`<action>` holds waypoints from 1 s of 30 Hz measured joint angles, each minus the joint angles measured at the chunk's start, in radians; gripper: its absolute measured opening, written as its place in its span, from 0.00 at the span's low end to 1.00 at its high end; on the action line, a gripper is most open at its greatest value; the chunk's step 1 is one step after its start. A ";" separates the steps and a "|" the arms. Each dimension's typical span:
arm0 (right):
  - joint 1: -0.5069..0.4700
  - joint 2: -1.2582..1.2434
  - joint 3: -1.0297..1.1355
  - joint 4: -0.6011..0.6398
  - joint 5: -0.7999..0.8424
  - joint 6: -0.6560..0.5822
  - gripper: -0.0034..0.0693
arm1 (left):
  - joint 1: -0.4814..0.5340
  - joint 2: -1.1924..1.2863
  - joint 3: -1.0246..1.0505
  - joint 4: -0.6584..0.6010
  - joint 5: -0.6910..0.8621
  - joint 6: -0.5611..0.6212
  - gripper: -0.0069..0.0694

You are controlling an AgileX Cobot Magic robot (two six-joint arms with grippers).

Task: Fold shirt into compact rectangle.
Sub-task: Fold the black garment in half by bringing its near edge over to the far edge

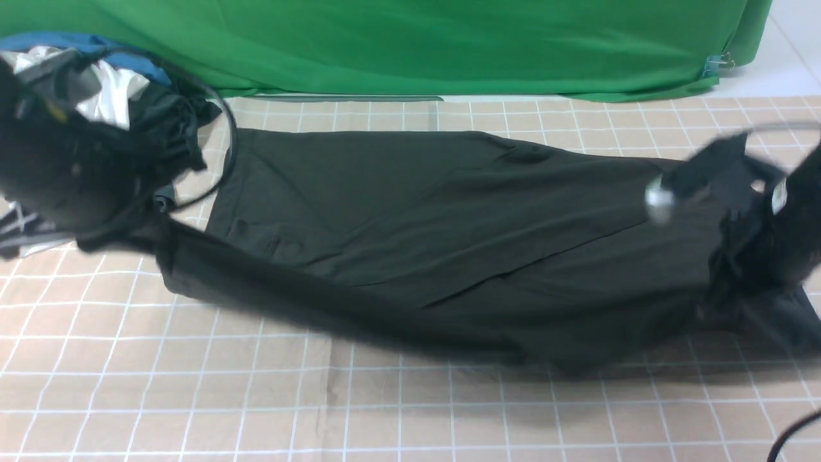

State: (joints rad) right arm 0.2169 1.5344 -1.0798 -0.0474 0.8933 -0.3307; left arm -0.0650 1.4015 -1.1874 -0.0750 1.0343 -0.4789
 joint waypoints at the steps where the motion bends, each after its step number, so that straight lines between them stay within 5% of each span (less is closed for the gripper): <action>1: -0.009 0.008 -0.024 0.000 0.000 -0.007 0.11 | 0.006 0.015 -0.028 -0.005 -0.002 -0.001 0.13; 13: -0.136 0.334 -0.393 0.075 0.002 -0.034 0.11 | 0.095 0.418 -0.416 -0.070 -0.011 -0.006 0.13; 19: -0.147 0.542 -0.602 0.089 0.009 0.068 0.13 | 0.096 0.614 -0.568 -0.071 -0.026 -0.008 0.13; 23: -0.149 0.631 -0.715 0.070 0.022 0.113 0.31 | 0.096 0.711 -0.652 -0.071 -0.009 -0.011 0.13; 27: -0.147 0.637 -0.832 0.060 0.120 0.138 0.62 | 0.096 0.751 -0.692 -0.070 0.011 -0.011 0.13; 30: -0.117 0.616 -0.872 0.132 0.244 0.011 0.66 | 0.096 0.751 -0.700 -0.070 0.011 -0.011 0.13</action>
State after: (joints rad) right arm 0.0996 2.1507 -1.9519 0.0843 1.1371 -0.3198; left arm 0.0309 2.1527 -1.8870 -0.1448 1.0457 -0.4896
